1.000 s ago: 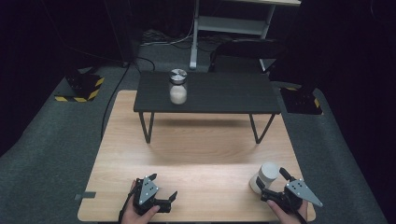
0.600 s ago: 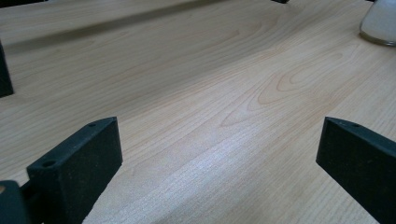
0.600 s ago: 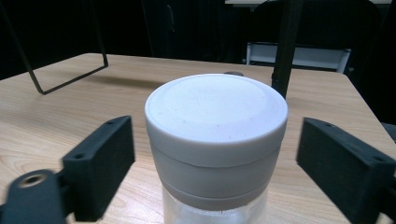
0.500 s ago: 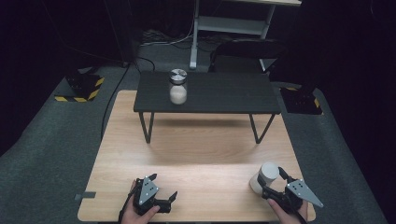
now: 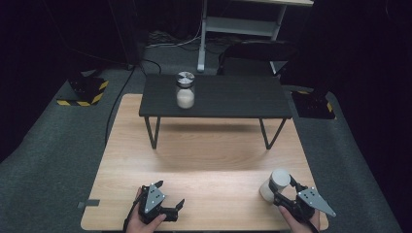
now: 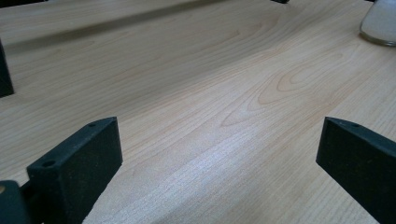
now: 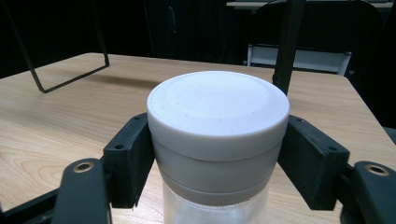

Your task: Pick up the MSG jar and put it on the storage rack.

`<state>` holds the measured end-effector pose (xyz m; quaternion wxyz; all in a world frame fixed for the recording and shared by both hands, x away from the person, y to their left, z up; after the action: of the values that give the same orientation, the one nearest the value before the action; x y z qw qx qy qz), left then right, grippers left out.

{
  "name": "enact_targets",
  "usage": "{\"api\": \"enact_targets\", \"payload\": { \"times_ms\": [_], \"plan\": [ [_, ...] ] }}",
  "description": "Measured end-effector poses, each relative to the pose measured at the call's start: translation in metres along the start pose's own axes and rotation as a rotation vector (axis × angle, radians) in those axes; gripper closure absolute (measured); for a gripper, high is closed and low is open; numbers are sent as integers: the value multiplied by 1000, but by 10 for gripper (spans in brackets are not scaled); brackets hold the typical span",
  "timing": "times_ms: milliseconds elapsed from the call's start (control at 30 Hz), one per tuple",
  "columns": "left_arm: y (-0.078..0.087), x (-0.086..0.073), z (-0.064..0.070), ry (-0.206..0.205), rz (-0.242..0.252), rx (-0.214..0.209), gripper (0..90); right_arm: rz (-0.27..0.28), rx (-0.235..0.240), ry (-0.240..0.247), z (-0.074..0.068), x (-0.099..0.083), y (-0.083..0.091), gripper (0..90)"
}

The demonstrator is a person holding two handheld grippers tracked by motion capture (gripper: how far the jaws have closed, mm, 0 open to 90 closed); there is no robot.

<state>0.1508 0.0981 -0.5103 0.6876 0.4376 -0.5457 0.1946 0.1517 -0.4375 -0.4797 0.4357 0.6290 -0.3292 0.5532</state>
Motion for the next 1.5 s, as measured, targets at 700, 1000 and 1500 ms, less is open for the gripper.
{"api": "enact_targets", "payload": {
  "times_ms": [700, 1000, 1500],
  "plan": [
    [0, 0, -1, 13, 3, 0, 3, 39, 6, 3, 1, -9, 0, 339],
    [0, 0, -1, 14, 3, -3, 3, 27, 0, 10, -2, -6, 1, 341],
    [1, -1, -3, 14, 4, -6, 3, 41, 24, 25, -19, 11, 2, 341]
  ]
}}
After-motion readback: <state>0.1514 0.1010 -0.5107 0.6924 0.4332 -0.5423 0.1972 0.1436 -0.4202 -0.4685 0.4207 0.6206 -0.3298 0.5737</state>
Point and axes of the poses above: each handheld gripper's, and its own axes: y roughly backward along the jaws, x roughly out of its top, z roughly to its right, the point moved 5 cm from there along -y, roughly forward along the jaws, and after that the axes turned 2 degrees about z, right-handed, at the moved point
